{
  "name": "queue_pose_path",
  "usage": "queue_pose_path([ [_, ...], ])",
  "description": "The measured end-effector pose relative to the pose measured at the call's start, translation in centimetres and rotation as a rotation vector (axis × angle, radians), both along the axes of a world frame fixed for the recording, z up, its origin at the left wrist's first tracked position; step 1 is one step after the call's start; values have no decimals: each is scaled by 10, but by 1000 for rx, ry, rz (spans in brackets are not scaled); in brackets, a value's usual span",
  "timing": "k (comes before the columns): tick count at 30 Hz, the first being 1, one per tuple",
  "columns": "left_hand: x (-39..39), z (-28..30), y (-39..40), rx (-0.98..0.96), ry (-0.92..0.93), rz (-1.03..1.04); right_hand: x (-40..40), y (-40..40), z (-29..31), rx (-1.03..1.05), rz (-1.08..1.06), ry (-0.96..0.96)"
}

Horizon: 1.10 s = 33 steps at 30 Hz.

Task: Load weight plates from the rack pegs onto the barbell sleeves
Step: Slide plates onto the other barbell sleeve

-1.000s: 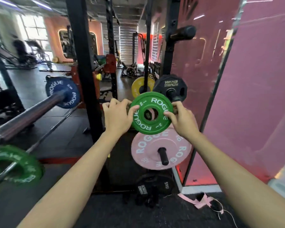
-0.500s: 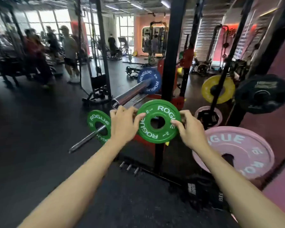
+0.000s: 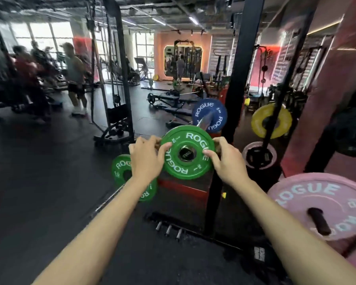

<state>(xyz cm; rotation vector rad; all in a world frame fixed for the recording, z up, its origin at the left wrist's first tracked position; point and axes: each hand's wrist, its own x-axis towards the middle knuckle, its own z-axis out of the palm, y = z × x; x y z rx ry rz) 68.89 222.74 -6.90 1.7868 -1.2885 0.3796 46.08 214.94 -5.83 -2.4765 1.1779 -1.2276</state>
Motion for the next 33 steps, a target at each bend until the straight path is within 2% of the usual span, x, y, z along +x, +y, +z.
queue_pose_path([
  [7,45,-16,-42,4,15,-207,32,-1,-12,-6,-198,34],
  [11,50,-28,-55,12,87,-284,34,2,-14,-94,-278,81],
  [15,41,-36,-58,-41,79,-355,27,-1,-20,-115,-352,125],
  [20,45,-27,-82,-11,45,-348,33,-22,-27,-67,-390,112],
  [33,51,-26,-184,78,-22,-332,44,-108,-22,-92,-416,95],
])
